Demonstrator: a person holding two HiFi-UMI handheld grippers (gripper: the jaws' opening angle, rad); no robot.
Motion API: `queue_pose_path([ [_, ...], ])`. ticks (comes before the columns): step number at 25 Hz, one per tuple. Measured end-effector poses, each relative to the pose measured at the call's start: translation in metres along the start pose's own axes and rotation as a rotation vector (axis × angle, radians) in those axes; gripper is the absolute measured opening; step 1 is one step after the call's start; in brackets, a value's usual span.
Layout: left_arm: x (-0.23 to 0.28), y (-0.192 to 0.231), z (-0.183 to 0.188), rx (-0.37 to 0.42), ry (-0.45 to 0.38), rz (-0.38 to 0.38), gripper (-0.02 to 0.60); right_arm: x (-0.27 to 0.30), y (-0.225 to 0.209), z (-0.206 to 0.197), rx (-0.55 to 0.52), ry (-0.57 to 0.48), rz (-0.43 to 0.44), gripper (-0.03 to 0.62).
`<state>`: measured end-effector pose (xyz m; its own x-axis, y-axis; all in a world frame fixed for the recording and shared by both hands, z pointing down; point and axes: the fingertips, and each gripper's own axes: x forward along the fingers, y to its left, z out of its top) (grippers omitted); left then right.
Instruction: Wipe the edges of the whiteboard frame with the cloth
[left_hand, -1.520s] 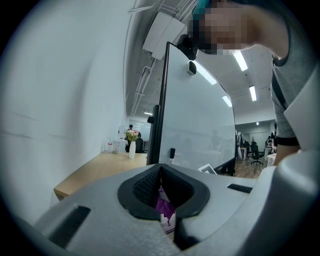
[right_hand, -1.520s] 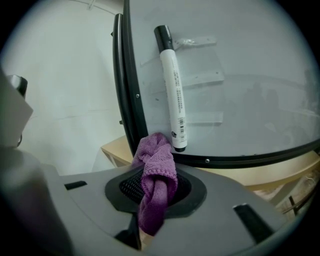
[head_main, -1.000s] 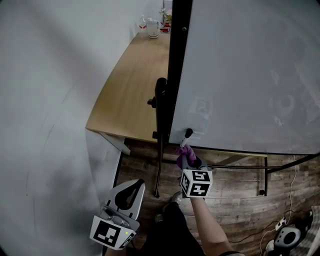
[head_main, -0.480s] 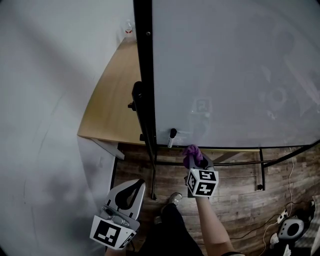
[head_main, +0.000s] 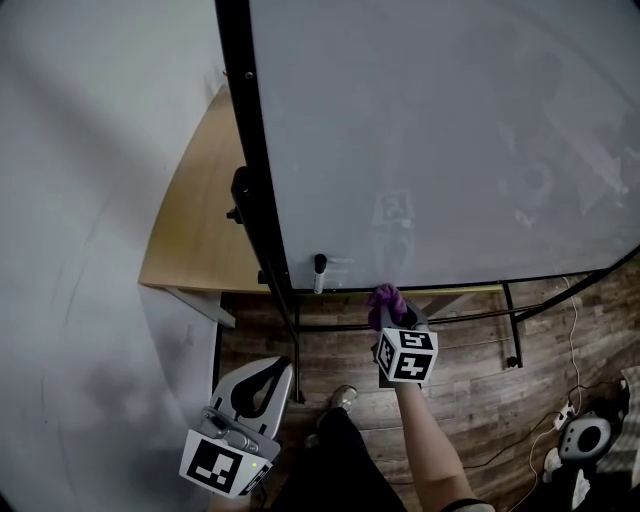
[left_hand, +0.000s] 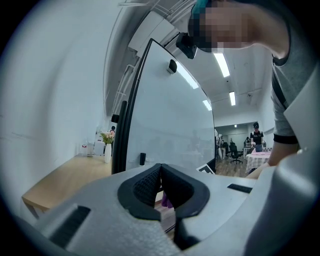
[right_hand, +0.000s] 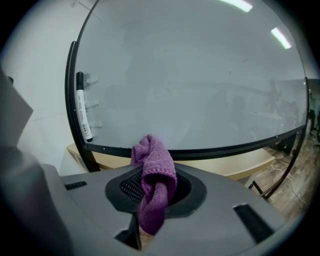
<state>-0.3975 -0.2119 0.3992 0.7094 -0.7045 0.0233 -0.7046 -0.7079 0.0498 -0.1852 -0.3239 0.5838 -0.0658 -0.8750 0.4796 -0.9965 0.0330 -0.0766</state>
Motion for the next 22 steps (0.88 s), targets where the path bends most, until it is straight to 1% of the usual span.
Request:
queue_pose_path([
  [5,0.001,-0.011,-0.001,-0.006,-0.016,-0.031,0.017,0.002,0.002,0.000,-0.017,0.011,0.008,0.070],
  [9,0.003,-0.018,-0.006,0.000,0.000,-0.049,0.017,0.003,0.001,-0.001,-0.021,0.016,0.021,0.072],
  [14,0.013,-0.031,-0.003,-0.014,0.024,-0.045,0.017,0.001,-0.001,0.000,-0.042,0.004,0.044,0.072],
  [19,0.031,-0.050,0.003,0.008,-0.007,-0.014,0.017,0.000,-0.010,0.001,-0.050,-0.004,0.090,0.072],
  [22,0.044,-0.066,0.002,0.007,-0.004,0.006,0.017,-0.002,-0.022,0.001,-0.061,-0.003,0.118,0.072],
])
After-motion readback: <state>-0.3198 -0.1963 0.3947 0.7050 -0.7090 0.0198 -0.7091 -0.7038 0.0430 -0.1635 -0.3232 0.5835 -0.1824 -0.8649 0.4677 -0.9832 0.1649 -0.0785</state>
